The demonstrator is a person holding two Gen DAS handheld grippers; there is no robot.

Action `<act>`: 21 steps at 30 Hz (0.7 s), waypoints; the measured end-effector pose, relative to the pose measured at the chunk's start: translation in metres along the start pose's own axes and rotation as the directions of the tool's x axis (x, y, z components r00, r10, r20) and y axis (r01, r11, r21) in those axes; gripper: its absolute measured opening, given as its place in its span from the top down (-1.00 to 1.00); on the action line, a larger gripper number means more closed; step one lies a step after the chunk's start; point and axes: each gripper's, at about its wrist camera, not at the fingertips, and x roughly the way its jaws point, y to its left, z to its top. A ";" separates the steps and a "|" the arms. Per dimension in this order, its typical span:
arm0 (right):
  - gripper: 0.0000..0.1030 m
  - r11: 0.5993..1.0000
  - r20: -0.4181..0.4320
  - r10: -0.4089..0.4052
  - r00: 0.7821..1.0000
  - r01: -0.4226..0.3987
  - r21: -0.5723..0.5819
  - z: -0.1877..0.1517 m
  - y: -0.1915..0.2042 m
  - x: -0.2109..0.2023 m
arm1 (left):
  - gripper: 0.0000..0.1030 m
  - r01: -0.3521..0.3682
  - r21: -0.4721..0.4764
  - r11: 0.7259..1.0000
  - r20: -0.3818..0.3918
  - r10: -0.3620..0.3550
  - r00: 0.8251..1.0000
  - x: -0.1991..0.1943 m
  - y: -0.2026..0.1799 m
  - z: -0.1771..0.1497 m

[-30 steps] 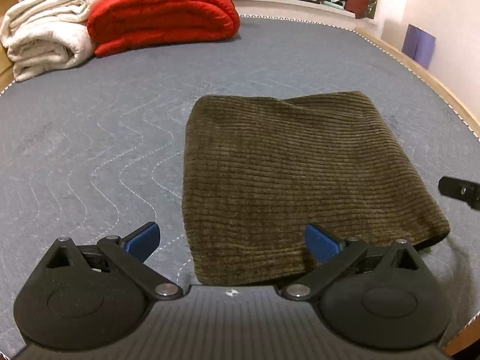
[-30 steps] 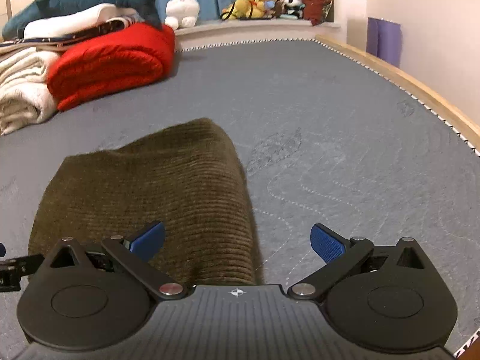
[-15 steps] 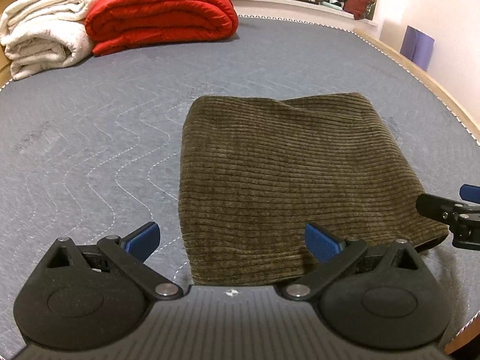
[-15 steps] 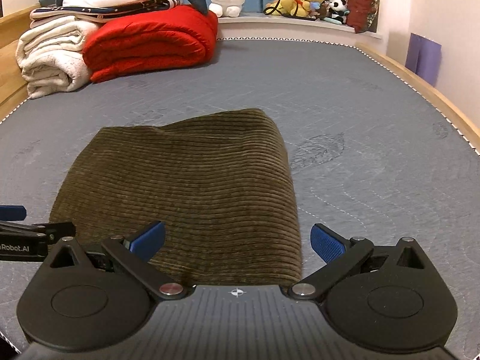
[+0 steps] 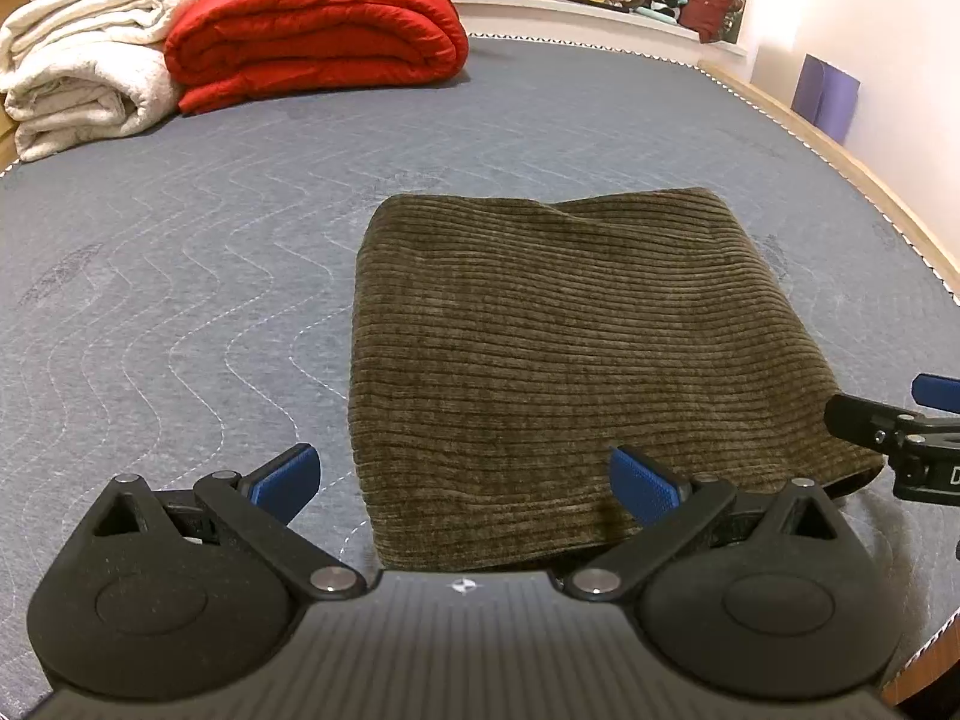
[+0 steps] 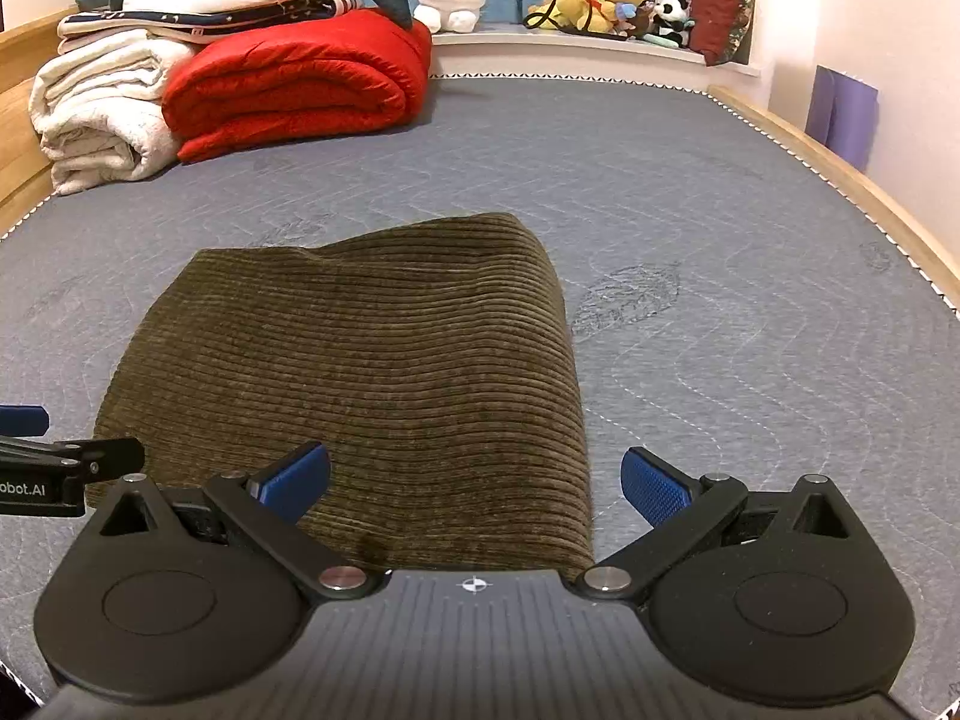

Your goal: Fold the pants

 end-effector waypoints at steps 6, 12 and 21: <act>-0.99 1.000 -0.004 0.003 1.000 -0.003 -0.010 -0.001 0.002 0.001 | -0.99 -0.001 0.001 1.000 -0.002 0.001 1.000 0.000 0.000 -0.001; -0.99 1.000 -0.006 -0.001 1.000 0.000 -0.015 -0.001 0.004 0.002 | -0.99 0.004 0.006 1.000 -0.001 -0.004 1.000 0.000 -0.001 0.000; -0.99 1.000 -0.006 0.005 1.000 -0.005 -0.019 -0.001 0.005 0.002 | -0.99 0.011 0.005 1.000 0.003 -0.011 1.000 0.000 -0.001 0.000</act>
